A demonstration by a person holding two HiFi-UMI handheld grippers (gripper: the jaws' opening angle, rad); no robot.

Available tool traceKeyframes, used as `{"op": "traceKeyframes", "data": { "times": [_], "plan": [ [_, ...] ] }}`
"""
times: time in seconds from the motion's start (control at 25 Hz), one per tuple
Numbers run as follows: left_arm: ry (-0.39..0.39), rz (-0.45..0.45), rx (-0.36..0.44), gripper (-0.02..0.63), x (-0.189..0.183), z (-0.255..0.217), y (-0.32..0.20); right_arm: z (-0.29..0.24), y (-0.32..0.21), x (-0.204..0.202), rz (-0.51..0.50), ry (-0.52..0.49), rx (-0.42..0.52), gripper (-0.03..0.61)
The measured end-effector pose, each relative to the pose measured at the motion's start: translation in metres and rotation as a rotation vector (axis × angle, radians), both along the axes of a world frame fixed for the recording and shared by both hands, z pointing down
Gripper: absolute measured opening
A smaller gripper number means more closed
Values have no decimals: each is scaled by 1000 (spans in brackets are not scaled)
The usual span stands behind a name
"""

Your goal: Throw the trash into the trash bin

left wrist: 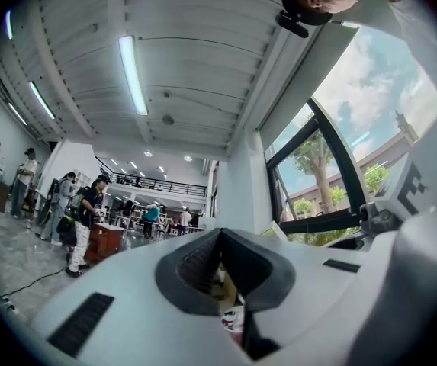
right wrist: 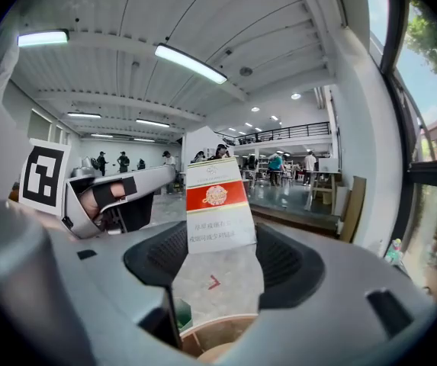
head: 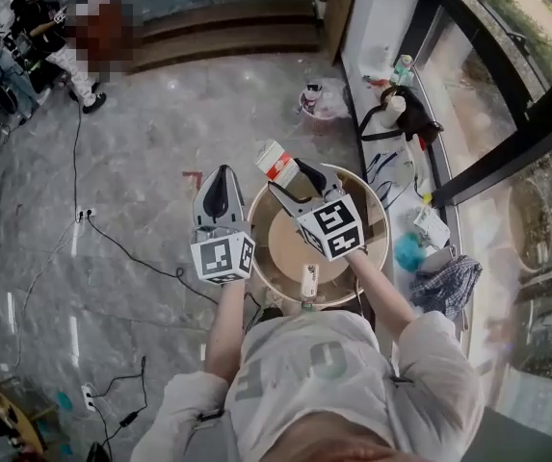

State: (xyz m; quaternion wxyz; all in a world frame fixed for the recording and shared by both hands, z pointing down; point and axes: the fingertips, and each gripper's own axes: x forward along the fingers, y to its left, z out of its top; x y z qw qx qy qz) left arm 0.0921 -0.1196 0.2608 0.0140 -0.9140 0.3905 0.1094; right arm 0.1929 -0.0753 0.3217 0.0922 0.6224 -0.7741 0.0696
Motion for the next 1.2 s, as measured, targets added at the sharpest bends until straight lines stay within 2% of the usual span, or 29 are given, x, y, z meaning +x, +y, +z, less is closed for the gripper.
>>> {"op": "traceKeyframes", "data": {
  "times": [0.12,0.36,0.52,0.76,0.88,1.0,1.2],
  "plan": [
    [-1,-91,-19,12,-41,16,-18,14,-31,-36,-97,-4,-39,285],
    [-6,-281,-62,12,-147,56,-64,63,-110,-124,-270,20,-131,285],
    [-27,-427,-149,12,-215,111,-67,148,-137,-182,-417,65,-281,285],
    [-42,-556,-291,12,-291,232,-89,317,-170,-257,-564,184,-506,285],
    [-40,-608,-362,12,-319,276,-81,396,-159,-289,-620,248,-629,285],
    [-32,-636,-414,12,-328,304,-72,453,-147,-304,-662,321,-712,285],
    [-24,-638,-456,12,-328,326,-64,497,-137,-315,-687,369,-777,285]
  ]
}}
